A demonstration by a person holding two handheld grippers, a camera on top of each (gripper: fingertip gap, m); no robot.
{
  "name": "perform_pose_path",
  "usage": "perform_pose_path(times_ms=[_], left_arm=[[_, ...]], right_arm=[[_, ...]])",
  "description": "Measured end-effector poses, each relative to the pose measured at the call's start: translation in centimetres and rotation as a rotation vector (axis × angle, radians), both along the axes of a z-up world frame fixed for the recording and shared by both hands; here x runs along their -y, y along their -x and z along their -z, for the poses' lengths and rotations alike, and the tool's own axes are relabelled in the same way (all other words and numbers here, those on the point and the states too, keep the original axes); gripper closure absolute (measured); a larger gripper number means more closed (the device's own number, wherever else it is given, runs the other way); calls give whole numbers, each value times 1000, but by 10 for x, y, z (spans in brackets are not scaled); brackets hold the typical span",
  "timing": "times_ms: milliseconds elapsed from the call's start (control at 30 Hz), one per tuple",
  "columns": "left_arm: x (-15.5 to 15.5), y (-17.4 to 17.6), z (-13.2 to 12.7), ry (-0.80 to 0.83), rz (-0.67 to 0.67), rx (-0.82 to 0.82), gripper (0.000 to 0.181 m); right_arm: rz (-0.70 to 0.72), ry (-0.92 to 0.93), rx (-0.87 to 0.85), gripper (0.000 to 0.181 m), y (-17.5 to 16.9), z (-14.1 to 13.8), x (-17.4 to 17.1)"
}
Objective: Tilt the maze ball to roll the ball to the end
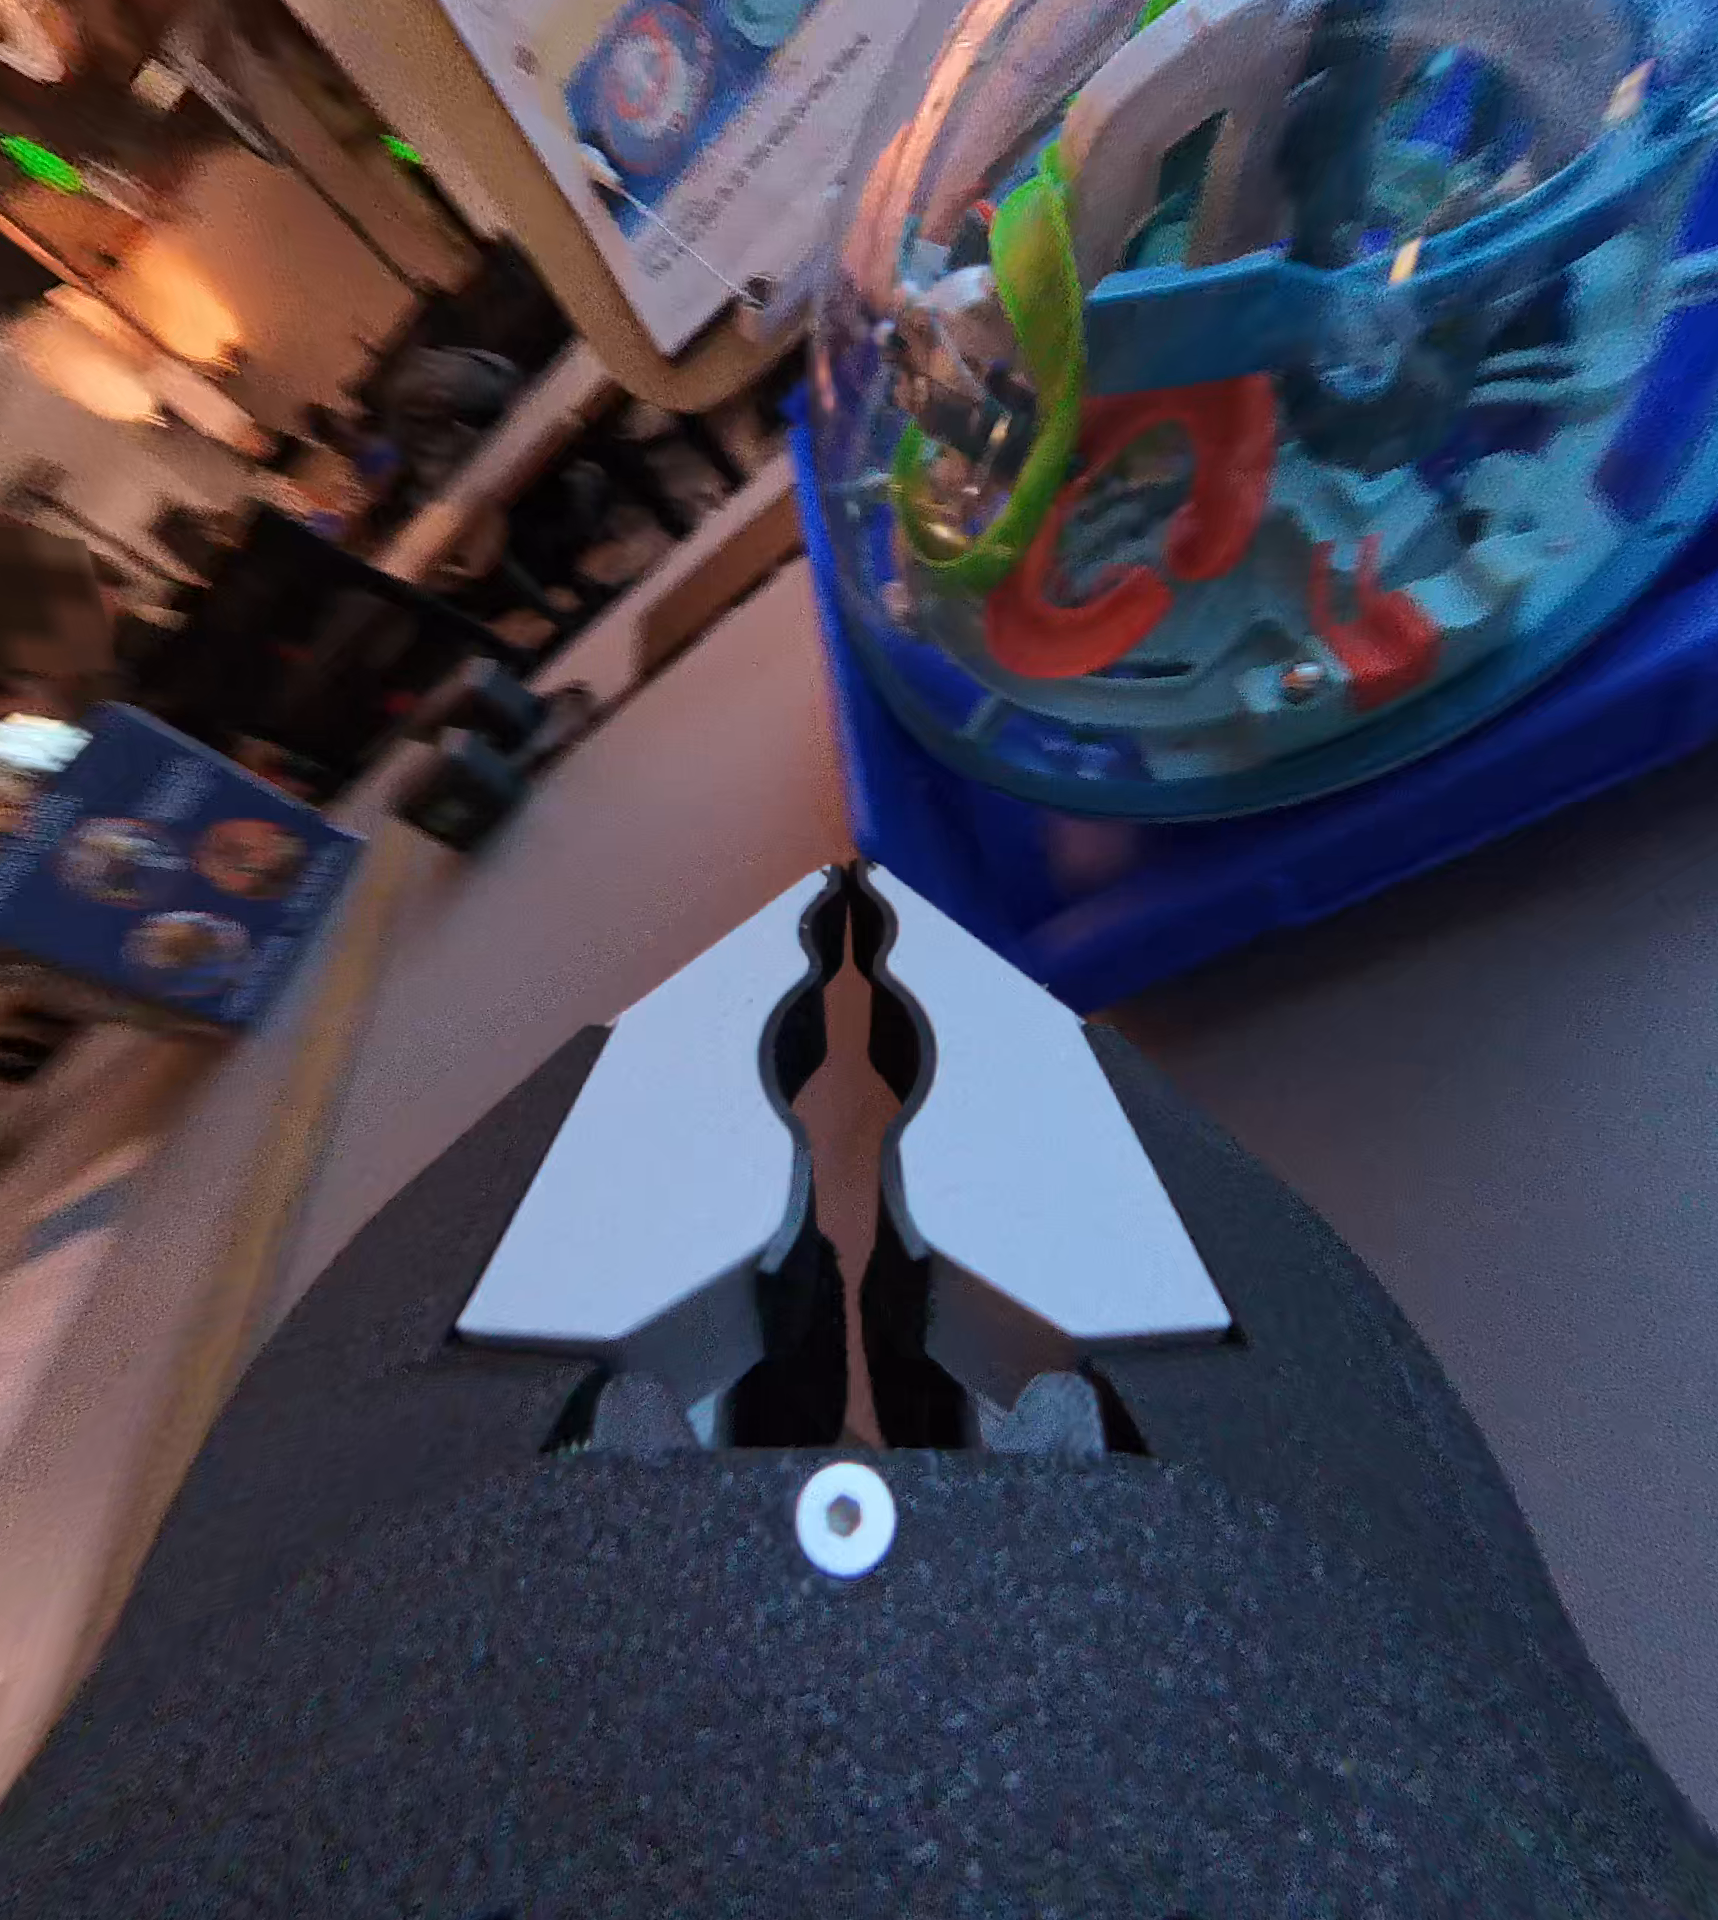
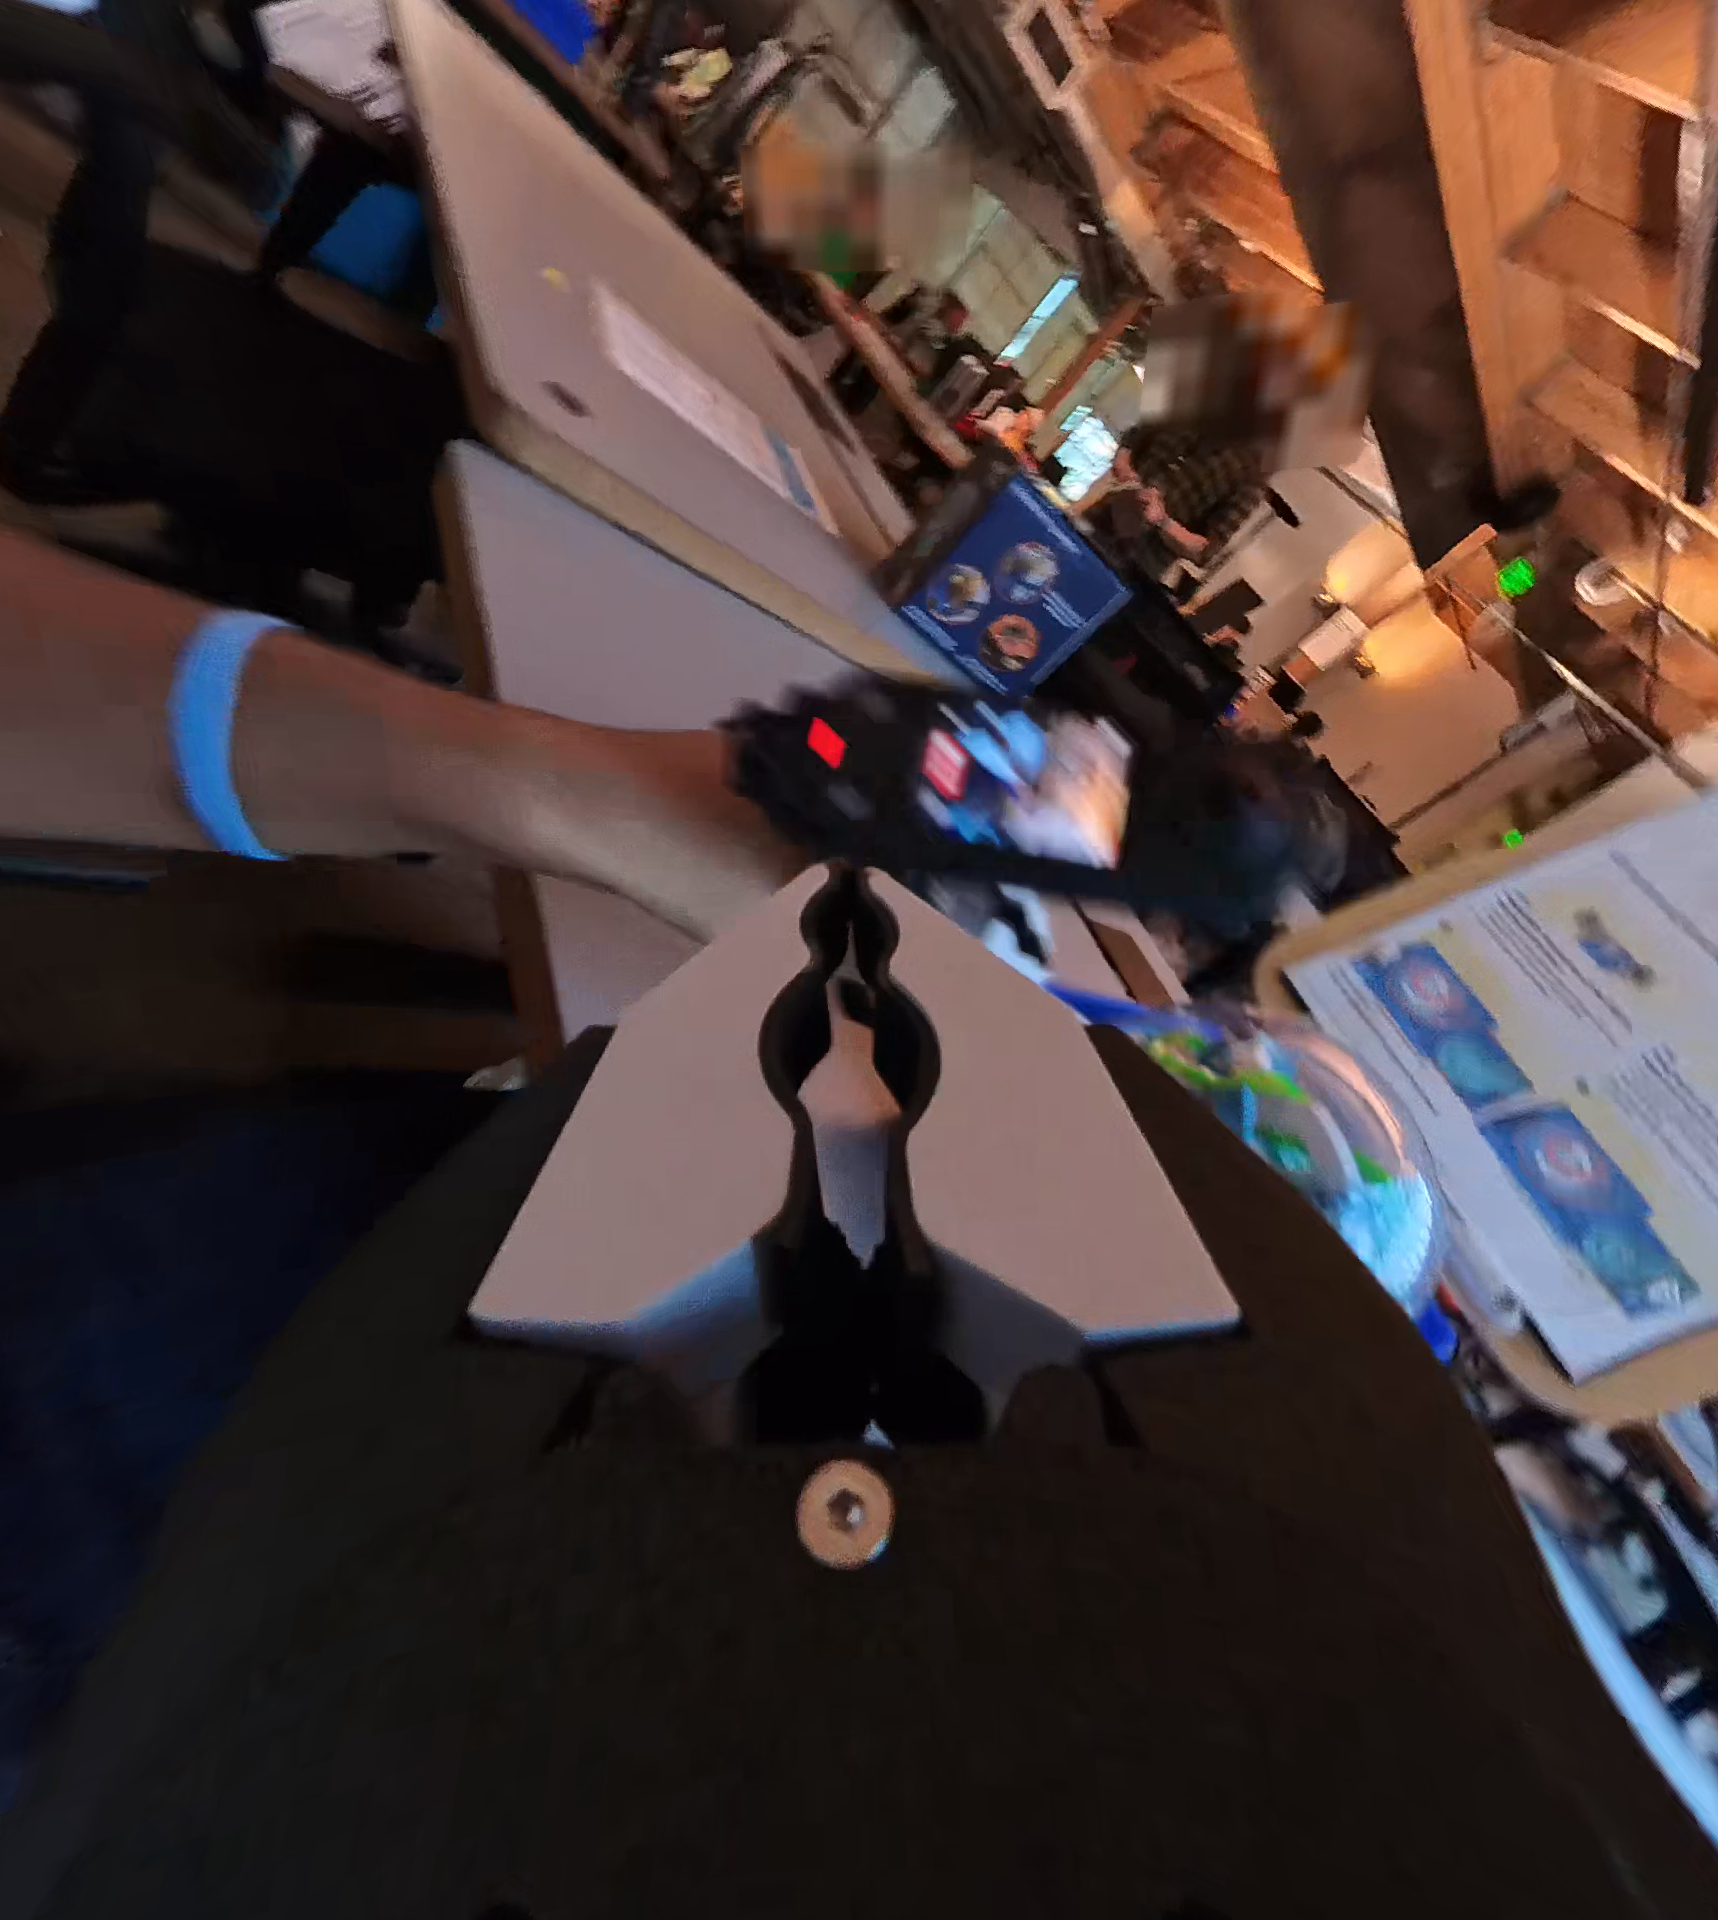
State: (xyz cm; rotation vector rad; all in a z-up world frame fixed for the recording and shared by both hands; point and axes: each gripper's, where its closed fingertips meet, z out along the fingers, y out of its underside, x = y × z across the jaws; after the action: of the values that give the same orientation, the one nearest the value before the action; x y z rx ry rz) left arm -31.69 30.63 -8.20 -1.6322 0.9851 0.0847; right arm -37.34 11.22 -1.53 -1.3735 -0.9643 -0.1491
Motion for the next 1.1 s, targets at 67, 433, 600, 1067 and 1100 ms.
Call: perform_pose_path(times_ms=[67,433,600,1067,1100], left_arm=[[27,-12,15,231,165,160,176],[115,25,70,538,521,468,111],[149,44,60,766,577,700,113],[77,32,38,529,564,347,79],[73,30,38,521,577,327,77]], right_arm=[[75,9,-136,181,-37,-4,-8],[298,438,-592,138,-167,113,-13],[298,671,-622,105,-174,142,6],[236,757,-584,68,-217,137,0],[211,784,-586,66,-215,137,1]])
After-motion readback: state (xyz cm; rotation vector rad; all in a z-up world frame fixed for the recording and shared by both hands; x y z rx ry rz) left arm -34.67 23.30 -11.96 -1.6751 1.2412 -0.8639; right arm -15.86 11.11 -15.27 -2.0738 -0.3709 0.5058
